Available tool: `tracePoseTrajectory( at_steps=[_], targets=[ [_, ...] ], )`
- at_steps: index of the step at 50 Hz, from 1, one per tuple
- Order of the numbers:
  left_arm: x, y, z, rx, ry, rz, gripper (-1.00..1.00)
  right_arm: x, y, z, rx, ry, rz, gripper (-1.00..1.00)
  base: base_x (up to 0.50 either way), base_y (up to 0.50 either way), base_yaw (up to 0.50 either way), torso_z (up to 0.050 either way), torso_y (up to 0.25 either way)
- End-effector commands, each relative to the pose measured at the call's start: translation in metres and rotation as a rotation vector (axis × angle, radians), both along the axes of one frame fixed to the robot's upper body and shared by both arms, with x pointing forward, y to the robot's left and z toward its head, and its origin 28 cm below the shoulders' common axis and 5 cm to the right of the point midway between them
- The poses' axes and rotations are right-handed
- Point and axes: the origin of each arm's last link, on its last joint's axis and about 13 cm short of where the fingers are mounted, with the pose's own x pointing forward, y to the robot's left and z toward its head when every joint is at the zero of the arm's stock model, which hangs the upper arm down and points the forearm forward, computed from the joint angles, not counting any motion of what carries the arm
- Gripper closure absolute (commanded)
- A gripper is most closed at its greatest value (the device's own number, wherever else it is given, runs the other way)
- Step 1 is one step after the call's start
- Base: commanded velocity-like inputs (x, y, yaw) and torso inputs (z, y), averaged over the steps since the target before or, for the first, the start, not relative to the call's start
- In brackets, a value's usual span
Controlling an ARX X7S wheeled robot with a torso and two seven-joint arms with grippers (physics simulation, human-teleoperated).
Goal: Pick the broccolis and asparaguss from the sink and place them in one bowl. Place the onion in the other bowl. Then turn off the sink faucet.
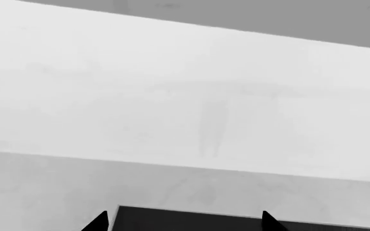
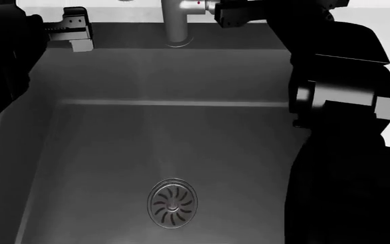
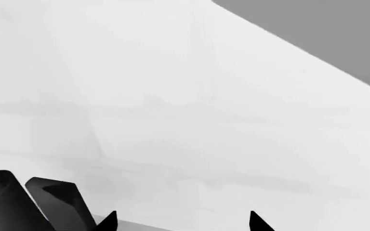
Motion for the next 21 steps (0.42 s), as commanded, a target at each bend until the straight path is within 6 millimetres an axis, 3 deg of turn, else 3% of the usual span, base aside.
tracePoseTrajectory(
  at_steps=[1, 12, 21],
  targets=[
    [0.001, -0.003, -0.002, -0.021, -0.017, -0.017, -1.00, 0.001, 0.017, -0.002, 0.003, 0.014, 0.067, -1.00, 0.00, 0.00, 0.00, 0.000, 0.000],
    [0.000, -0.003, -0.003, -0.015, -0.018, -0.019, -1.00, 0.001, 0.014, -0.008, -0.001, 0.028, 0.056, -1.00, 0.00, 0.00, 0.00, 0.000, 0.000],
    [0.000, -0.006, -0.007, -0.011, -0.014, -0.030, -1.00, -0.001, -0.014, -0.023, -0.002, 0.025, -0.082, -1.00, 0.00, 0.00, 0.00, 0.000, 0.000]
  ],
)
